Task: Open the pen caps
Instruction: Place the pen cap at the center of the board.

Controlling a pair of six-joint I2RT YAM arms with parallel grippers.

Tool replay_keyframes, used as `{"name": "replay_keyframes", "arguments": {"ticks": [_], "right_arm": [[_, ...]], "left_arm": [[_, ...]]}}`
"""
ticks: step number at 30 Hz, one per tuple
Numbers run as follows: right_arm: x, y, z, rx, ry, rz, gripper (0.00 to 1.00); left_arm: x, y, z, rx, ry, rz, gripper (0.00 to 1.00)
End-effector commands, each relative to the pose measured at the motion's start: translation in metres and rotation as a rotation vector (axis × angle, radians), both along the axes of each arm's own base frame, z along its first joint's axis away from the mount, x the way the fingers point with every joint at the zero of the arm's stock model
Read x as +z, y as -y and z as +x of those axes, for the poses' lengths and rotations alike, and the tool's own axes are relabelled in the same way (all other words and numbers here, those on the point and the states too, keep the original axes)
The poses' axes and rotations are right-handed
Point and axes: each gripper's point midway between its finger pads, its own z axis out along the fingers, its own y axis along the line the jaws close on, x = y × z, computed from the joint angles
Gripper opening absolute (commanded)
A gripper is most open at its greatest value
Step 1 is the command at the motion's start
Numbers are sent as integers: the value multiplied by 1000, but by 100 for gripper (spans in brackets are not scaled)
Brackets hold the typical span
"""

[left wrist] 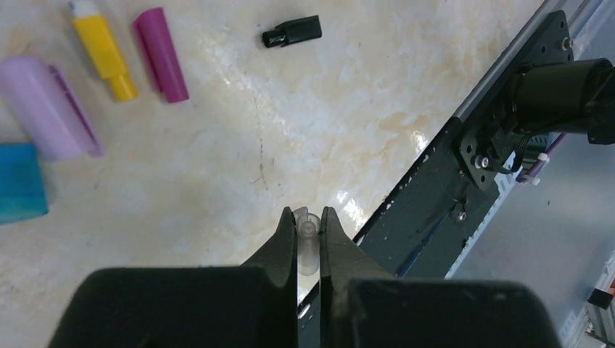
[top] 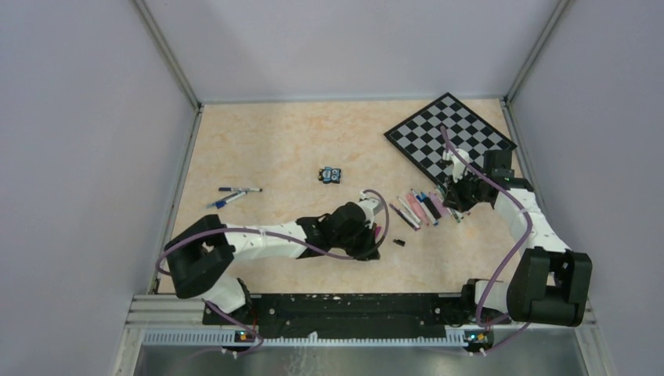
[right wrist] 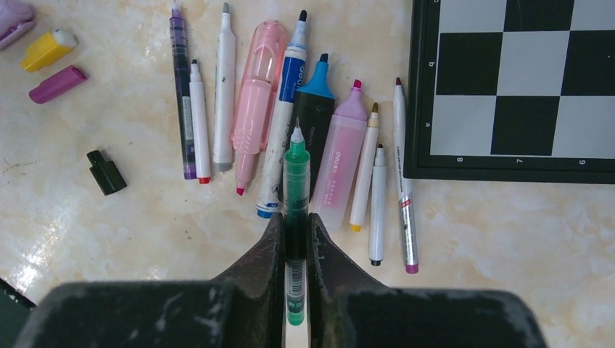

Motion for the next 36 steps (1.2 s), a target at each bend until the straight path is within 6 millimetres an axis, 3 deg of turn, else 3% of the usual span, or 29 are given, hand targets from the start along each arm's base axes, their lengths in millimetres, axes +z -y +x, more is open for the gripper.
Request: {"name": "replay_keyframes", "arguments": {"ticks": [1, 8, 16, 24, 32, 36], "right_arm": [[0, 7, 6, -24, 13, -19, 1], [-2, 10, 7, -34, 0, -31, 1], [-2, 11, 8, -43, 1, -39, 2], [-4, 17, 10, -66, 0, -63, 2], [-5, 22, 11, -85, 2, -86, 2], [-5, 24, 12, -94, 3, -93, 2]], "left_arm": [[21, 36, 15, -30, 81, -72, 0], [4, 60, 37, -37, 116, -1, 0], [7, 78, 65, -1, 180, 60, 0], [0, 75, 85, 75, 194, 118, 1], [4, 78, 108, 248, 71, 56, 1], [-4, 76, 114, 387, -19, 68, 1]]}}
